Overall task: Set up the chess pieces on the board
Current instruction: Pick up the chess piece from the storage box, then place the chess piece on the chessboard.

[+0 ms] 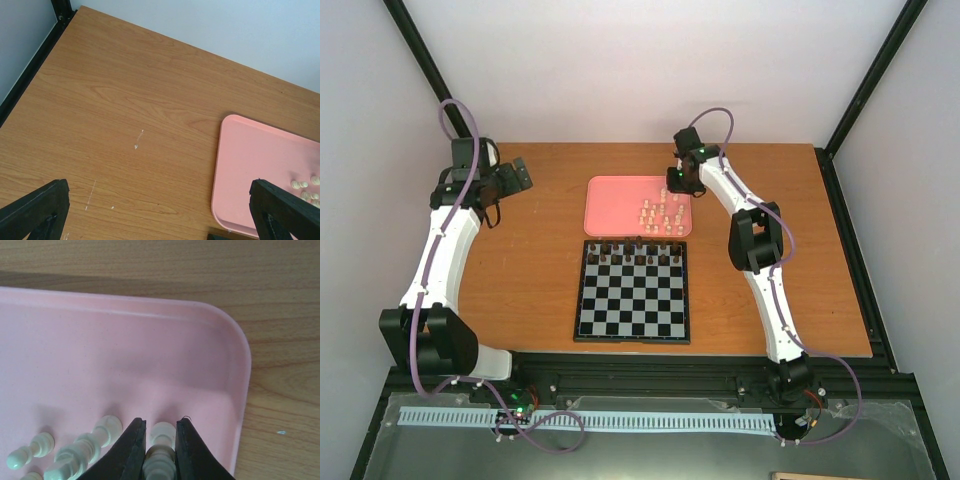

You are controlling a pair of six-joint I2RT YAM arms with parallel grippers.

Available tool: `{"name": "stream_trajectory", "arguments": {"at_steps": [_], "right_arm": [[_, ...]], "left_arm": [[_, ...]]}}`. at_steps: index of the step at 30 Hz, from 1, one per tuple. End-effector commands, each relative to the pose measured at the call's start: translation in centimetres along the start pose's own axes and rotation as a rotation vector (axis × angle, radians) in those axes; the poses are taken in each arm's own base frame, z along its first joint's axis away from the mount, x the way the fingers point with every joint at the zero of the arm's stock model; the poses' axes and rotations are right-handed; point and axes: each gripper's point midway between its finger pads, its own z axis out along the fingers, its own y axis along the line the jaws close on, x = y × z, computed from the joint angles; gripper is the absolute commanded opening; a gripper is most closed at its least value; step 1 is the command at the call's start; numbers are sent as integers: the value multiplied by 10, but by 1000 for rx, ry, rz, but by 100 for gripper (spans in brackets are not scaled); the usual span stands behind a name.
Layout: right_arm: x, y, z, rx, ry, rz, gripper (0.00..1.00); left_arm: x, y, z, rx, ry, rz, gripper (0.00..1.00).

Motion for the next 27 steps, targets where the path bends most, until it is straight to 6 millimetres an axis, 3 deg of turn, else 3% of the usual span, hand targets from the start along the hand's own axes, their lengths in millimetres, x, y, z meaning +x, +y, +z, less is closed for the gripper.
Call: {"name": "stream_trajectory", "arguments": {"at_steps": [1, 8, 11, 15, 19, 23, 27], "right_arm": [[-43, 11, -57, 4, -155, -35, 8], [-62, 20, -142, 43, -278, -72, 8], [-44, 29, -168, 48, -255, -105, 8], [2, 62, -195, 10, -186, -200, 8], [69, 96, -215, -31, -110, -307, 8], [124, 110, -236, -69, -68, -358, 8], [173, 123, -243, -101, -33, -405, 8]], "left_arm": [[2, -1, -4, -2, 4, 12, 100], [3, -2, -7, 5, 8, -1, 100], [7, 0, -6, -5, 26, -15, 100], [13, 2, -7, -14, 48, -21, 100], [22, 11, -8, -63, 86, -23, 100], [32, 14, -10, -72, 116, -16, 100], [37, 13, -14, -66, 121, -11, 100]]}}
